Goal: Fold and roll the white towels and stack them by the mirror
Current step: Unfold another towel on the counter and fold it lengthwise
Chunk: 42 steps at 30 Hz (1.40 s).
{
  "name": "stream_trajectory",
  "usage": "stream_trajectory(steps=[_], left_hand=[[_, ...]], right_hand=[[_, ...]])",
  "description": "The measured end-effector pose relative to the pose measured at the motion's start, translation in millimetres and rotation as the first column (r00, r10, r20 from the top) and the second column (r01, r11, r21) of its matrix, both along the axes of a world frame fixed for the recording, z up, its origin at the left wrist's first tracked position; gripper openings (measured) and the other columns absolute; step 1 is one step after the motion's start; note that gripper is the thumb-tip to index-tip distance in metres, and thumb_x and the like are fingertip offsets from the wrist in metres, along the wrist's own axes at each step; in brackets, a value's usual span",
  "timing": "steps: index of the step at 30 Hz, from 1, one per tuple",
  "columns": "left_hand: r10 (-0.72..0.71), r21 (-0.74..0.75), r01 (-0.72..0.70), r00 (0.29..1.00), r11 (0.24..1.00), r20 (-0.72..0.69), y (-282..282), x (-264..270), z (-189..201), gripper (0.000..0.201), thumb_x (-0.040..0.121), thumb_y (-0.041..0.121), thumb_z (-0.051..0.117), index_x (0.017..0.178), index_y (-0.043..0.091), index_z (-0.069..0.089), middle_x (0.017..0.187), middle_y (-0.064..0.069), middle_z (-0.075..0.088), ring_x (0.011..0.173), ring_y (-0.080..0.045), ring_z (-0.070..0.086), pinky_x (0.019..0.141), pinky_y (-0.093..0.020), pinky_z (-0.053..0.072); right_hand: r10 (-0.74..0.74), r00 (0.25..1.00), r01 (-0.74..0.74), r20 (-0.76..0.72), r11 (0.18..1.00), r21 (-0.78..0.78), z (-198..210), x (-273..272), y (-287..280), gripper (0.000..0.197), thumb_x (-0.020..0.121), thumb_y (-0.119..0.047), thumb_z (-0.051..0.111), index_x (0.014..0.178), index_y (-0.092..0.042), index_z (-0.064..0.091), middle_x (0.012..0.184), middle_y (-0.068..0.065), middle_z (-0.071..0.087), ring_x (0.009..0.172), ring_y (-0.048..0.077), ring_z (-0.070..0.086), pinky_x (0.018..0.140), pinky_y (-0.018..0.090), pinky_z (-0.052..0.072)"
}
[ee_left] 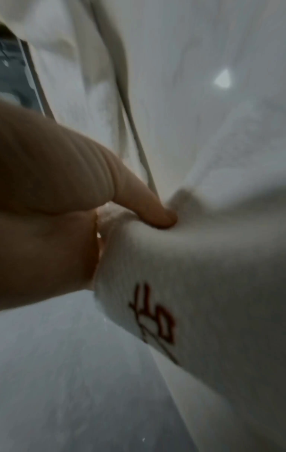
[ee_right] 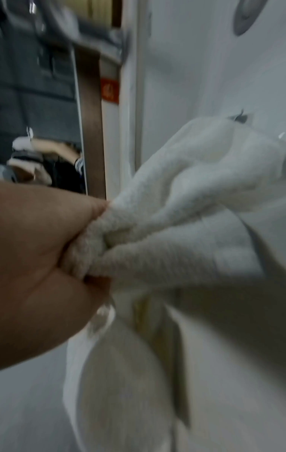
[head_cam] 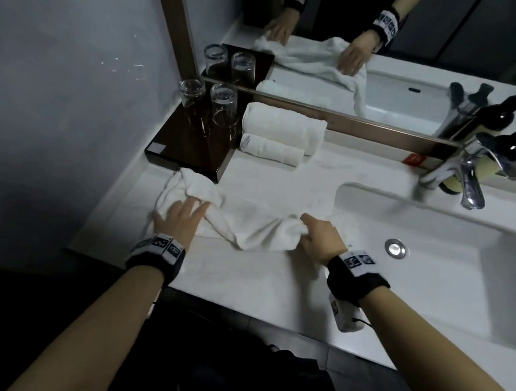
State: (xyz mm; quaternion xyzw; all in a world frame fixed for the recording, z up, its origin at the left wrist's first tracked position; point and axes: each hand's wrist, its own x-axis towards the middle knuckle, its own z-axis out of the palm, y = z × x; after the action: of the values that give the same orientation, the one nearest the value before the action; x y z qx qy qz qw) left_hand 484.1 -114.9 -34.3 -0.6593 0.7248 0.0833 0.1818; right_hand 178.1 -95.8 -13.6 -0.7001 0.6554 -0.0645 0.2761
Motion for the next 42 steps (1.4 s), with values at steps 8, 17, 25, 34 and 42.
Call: stream_trajectory(steps=[8,17,25,34,42], left_hand=[[-0.134,-0.361,0.112,0.990,0.926,-0.036,-23,-40,25,0.073,0.068,0.017,0.073,0.131,0.022,0.038,0.133,-0.005,0.040,0.119,-0.025,0.044,0.091,-0.047,0.042],[-0.182,0.029,0.184,0.981,0.982,-0.067,-30,-48,1,0.068,0.087,0.002,0.046,0.142,0.037,0.023,0.155,0.009,0.010,0.144,-0.022,0.006,0.106,-0.061,0.022],[-0.047,-0.022,0.043,0.973,0.999,-0.225,-43,-37,13,0.033,0.086,0.007,0.037,0.111,0.024,0.049,0.114,-0.003,0.057,0.107,-0.027,0.052,0.086,-0.043,0.044],[0.156,-0.104,-0.180,0.966,0.978,-0.205,-62,-25,45,0.027,0.095,0.029,0.036,0.117,0.013,0.038,0.105,-0.016,0.062,0.095,-0.033,0.059,0.080,-0.040,0.039],[-0.025,-0.426,-0.111,0.954,0.898,-0.300,-66,-26,67,0.017,0.091,0.012,0.050,0.104,0.009,0.061,0.110,-0.018,0.050,0.103,-0.036,0.047,0.077,-0.046,0.040]], right_hand=[[-0.118,0.991,0.107,0.062,0.982,0.157,6,-7,-2,0.065,0.079,-0.036,0.068,0.134,-0.017,0.040,0.129,0.007,0.048,0.127,0.029,0.041,0.096,0.032,0.038],[0.018,0.947,0.016,-0.320,0.995,0.101,-5,-3,7,0.075,0.074,-0.002,0.064,0.139,-0.012,0.028,0.132,0.012,0.041,0.116,0.034,0.042,0.094,0.041,0.043],[-0.145,0.984,0.125,0.108,0.976,0.177,12,-12,-2,0.017,0.079,-0.017,0.058,0.094,-0.011,0.051,0.096,0.009,0.063,0.087,0.024,0.054,0.073,0.031,0.039],[-0.249,0.965,0.226,0.076,0.946,0.231,18,-42,-11,0.035,0.083,-0.026,0.065,0.113,-0.014,0.053,0.105,0.006,0.063,0.098,0.025,0.059,0.078,0.028,0.043],[-0.446,0.878,0.473,0.177,0.866,-0.165,12,-51,-11,0.022,0.090,-0.006,0.048,0.110,-0.006,0.056,0.112,0.018,0.056,0.098,0.035,0.056,0.084,0.036,0.042]])
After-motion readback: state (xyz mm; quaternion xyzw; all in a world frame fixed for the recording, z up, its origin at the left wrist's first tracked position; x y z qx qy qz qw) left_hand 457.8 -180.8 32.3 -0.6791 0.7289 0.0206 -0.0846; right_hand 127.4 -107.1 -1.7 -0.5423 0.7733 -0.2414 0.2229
